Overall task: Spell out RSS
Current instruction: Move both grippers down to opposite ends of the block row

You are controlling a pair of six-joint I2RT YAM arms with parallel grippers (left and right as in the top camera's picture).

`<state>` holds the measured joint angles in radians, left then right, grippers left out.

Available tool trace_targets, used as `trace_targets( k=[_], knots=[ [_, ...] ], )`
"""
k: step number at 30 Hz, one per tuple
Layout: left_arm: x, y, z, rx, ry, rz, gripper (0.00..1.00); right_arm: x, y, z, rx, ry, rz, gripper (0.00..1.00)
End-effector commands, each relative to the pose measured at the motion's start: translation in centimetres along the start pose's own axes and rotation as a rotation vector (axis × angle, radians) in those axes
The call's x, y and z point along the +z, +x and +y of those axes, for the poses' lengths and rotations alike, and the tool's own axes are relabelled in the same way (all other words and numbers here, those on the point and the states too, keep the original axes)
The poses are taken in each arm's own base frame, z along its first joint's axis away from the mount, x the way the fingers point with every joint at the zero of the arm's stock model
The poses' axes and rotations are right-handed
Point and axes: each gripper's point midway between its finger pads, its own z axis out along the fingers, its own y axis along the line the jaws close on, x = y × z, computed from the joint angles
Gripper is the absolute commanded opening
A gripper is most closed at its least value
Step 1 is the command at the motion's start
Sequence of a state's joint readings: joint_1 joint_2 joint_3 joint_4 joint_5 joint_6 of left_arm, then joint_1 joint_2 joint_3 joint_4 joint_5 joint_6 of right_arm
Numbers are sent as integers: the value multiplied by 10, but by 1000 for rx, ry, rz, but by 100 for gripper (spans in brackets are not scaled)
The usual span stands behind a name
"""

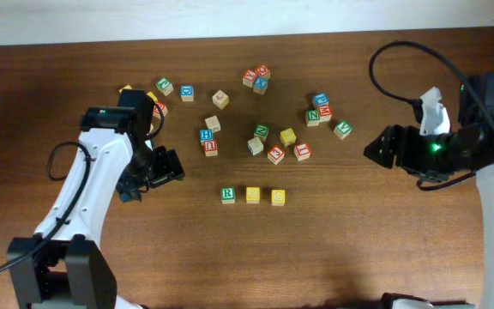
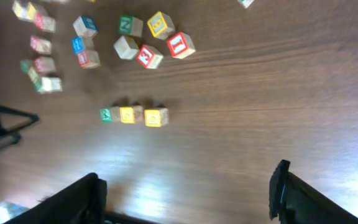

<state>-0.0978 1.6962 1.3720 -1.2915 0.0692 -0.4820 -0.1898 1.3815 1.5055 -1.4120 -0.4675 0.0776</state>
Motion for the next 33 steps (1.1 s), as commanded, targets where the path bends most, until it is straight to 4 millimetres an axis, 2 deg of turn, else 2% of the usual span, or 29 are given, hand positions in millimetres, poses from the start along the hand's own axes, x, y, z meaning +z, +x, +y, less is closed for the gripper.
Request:
trace_targets(
  k=[1,2,4,5,7,9,13,14,19,26,33],
  knots=[
    [2,0,-1,16,4,6,55,31,22,-11,-29,32,118,60],
    [2,1,-1,16,4,5,42,41,28,-12,-34,30,143,55],
    [2,0,-4,21,7,-2,6,62,40,-14,-21,29,181,42],
    [3,-1,-6,28,10,-7,0,71,44,-15,1,30,194,39],
    [5,-2,-13,48,18,-25,0,97,56,-17,39,32,217,38],
    [9,-2,-21,71,26,-39,0,113,63,-15,26,28,224,38],
    [21,-2,-37,109,44,-70,0,144,70,-7,20,10,205,6],
    [24,-2,-41,121,49,-78,0,152,72,-3,10,1,197,4],
    [38,-1,-53,159,68,-108,0,190,77,11,-39,-28,189,4],
    [53,2,-55,161,92,-92,0,236,89,5,19,20,273,4],
    [78,2,-60,160,103,-43,0,263,112,13,33,-17,375,4]
  ],
)
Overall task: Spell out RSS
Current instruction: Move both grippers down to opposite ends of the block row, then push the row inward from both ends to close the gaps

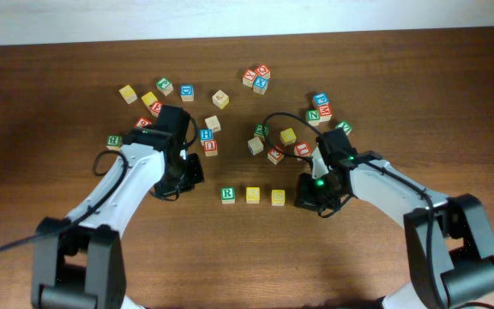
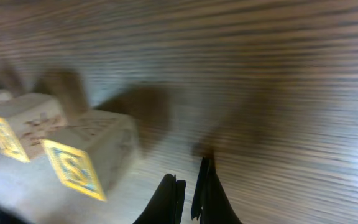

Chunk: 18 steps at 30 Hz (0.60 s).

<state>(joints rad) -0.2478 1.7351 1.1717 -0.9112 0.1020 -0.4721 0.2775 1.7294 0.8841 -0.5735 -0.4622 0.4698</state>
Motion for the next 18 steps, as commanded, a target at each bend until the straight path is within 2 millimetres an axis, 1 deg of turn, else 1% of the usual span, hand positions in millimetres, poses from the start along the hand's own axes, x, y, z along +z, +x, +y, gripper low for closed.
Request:
trace_targets(
  k=[1,5,8,12,18],
  knots=[
    [20,7,-5,-15,29,65,0,15,11,7,-15,-8,47,4],
    [36,12,-9,-21,50,119,0,18,11,15,-14,-19,40,4],
    [43,16,-11,-27,62,154,0,20,8,19,-20,-26,28,4],
    [49,20,-13,-19,58,174,0,20,2,23,-31,-41,3,4],
    [56,22,-24,18,65,164,0,20,-3,25,-47,-48,-20,4]
  ],
)
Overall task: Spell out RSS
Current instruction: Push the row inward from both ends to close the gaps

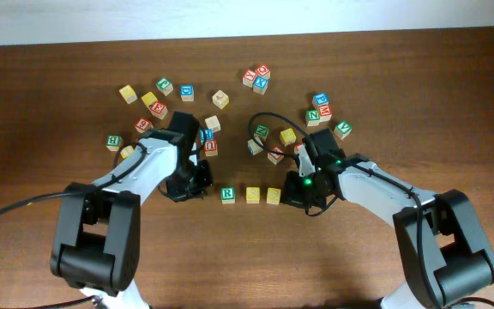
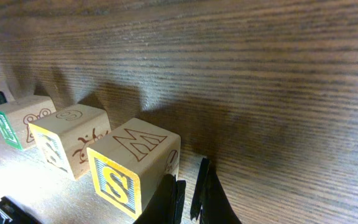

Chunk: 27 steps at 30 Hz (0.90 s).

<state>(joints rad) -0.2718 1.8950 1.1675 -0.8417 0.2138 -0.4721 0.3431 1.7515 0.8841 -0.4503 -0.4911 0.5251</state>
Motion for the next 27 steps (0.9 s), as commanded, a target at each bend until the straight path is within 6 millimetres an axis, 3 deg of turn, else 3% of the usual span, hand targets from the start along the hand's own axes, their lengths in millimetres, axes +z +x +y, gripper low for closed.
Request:
trace_targets(
  k=[1,5,27],
  knots=[
    [10,8,-8,15,7,28,0,7,3,-4,-18,20,12,4],
    [11,12,-14,38,5,30,0,6,2,-13,-45,69,0,5],
    [11,10,-25,50,55,26,0,7,-5,-1,-65,15,-23,4]
  ],
)
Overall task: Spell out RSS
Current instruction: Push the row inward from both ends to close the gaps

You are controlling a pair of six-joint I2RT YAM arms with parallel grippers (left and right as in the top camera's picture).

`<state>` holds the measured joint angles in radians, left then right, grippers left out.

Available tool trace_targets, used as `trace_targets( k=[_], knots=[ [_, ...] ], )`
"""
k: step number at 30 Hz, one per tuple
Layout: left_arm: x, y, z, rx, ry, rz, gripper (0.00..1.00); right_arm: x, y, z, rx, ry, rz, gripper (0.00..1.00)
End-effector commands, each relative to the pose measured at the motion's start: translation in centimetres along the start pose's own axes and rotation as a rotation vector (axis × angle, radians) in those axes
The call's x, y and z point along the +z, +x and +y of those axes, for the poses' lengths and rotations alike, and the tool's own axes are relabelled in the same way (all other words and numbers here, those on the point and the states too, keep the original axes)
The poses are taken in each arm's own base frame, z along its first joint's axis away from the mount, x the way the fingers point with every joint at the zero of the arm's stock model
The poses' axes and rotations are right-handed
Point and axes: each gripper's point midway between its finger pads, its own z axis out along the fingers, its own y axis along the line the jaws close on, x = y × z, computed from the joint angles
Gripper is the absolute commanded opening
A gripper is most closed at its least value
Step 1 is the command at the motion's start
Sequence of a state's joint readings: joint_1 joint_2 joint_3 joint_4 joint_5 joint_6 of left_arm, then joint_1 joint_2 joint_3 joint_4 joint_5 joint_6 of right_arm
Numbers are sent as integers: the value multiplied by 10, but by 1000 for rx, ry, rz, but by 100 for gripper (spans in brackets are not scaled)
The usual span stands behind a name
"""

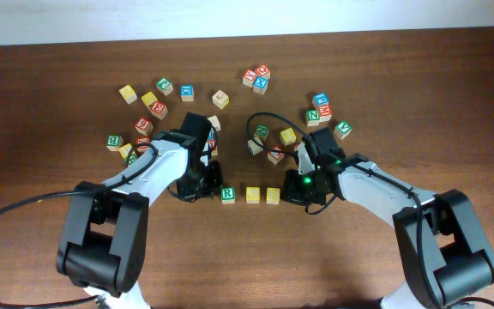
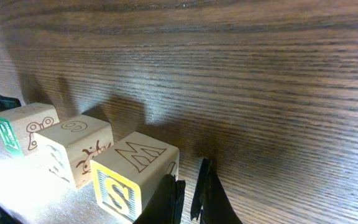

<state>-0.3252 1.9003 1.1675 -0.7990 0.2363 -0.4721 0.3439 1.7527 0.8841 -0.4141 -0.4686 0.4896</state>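
Observation:
Three blocks stand in a row at the table's front middle: a green R block [image 1: 227,195], a yellow S block [image 1: 252,195] and a second yellow S block [image 1: 273,195]. In the right wrist view they show as the R block [image 2: 23,127], the middle block [image 2: 79,148] and the near S block [image 2: 134,175], close side by side. My right gripper [image 1: 294,192] is low on the table, shut and holding nothing, its fingers [image 2: 169,198] against the near S block's right side. My left gripper [image 1: 202,184] lies shut just left of the R block.
Many loose letter blocks are scattered behind the row, the nearest cluster [image 1: 274,144] right behind my right arm and another [image 1: 144,120] at the left. The table [image 1: 247,257] runs bare in front of the row.
My left gripper has shifted right, from a little way off the R block to right beside it. The right gripper stays against the right S block, and the row looks slightly tighter.
First both arms were far out to the sides and the R, S, S row stood with gaps. Then my right gripper was down on the table right of the last S. Then it was against that S, which stood nearer the middle block, and the left gripper has come up to the R.

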Motion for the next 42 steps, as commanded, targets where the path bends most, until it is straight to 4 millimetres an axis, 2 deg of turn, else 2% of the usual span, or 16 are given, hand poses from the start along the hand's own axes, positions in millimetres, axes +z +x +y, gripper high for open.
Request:
trace_targets(
  k=[1,11,21,25,29,42],
  knots=[
    [6,7,-3,-12,24,37,0,6,4,-2,-13,10,15,4],
    [6,9,-2,-14,19,46,0,14,9,15,-81,-5,13,5],
    [6,10,-2,-14,18,49,0,14,4,19,-94,-19,-10,5],
    [8,12,-11,18,22,42,0,14,-1,22,-95,-29,-27,5],
    [10,12,-19,44,30,28,0,14,0,22,-84,-29,-26,5],
    [10,8,-22,49,39,13,1,15,3,25,-82,-29,-19,5]
  ],
)
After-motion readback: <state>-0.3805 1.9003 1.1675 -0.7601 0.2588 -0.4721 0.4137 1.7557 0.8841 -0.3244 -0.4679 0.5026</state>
